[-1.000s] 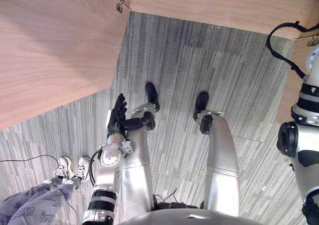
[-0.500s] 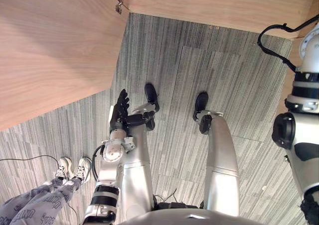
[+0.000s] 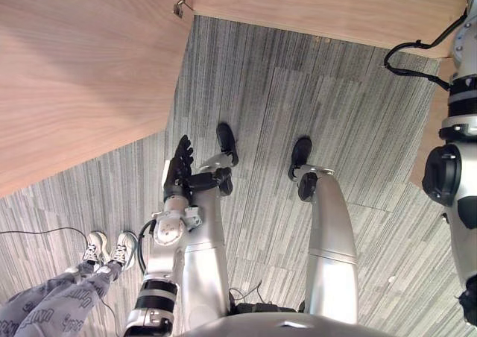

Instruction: Walk over to the cabinet, pick up the folder, carry it to the office cabinet, place the folder inside the office cabinet, then close the office cabinet door

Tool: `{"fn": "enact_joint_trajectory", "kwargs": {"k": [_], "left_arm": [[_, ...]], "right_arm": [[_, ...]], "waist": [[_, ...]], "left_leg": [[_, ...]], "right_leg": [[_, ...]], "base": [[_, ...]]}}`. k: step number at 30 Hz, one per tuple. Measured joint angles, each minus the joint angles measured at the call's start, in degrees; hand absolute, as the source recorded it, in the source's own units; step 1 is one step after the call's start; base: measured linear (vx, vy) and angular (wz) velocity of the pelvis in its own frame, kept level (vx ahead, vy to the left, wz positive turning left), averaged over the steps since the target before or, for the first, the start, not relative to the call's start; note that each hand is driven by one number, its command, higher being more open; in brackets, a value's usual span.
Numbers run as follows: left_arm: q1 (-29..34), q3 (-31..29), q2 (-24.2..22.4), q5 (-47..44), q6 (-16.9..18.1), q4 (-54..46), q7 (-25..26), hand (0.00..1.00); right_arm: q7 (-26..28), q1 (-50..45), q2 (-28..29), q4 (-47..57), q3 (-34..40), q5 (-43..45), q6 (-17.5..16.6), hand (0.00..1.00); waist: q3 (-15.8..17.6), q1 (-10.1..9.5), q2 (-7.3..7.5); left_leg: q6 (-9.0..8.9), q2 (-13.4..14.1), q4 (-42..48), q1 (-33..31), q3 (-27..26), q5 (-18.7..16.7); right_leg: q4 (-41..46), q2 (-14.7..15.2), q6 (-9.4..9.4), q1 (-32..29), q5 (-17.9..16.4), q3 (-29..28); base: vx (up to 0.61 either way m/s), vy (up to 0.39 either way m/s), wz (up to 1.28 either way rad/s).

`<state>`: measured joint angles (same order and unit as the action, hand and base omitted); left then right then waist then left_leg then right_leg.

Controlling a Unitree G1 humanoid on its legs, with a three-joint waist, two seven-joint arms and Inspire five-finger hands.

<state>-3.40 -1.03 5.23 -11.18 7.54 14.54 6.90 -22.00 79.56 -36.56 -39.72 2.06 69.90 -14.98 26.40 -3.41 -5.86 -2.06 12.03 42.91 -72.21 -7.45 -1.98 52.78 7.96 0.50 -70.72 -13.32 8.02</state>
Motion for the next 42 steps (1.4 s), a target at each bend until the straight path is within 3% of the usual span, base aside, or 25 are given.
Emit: {"fn": "enact_joint_trajectory", "kwargs": {"k": [33,42], "left_arm": [[-0.16,0.34,0.21,-1.79,0.45,0.98,-0.75,1.0],[-0.6,1.3,2.13,-1.71,0.46,2.08,-1.83,1.0]], "right_arm": [[1.46,1.76,-2.2,1.43,-3.34,1.55,0.37,1.0],[8.2,-2.42,-7.18,1.88,-9.91,-5.23,5.3,1.0]], "waist": [[0.0,0.22,0.0],[0.01,0.35,0.03]], "left_leg": [[-0.42,0.1,-2.24,2.17,-0.09,1.62],[-0.4,0.71,-2.06,2.29,-0.11,1.58]], "right_leg": [[-0.88,-0.21,0.35,1.5,0.43,0.54],[-1.91,-0.93,0.51,2.03,1.15,0.57]], "base": [[-0.01,0.004,0.01],[-0.01,0.015,-0.04]]}}
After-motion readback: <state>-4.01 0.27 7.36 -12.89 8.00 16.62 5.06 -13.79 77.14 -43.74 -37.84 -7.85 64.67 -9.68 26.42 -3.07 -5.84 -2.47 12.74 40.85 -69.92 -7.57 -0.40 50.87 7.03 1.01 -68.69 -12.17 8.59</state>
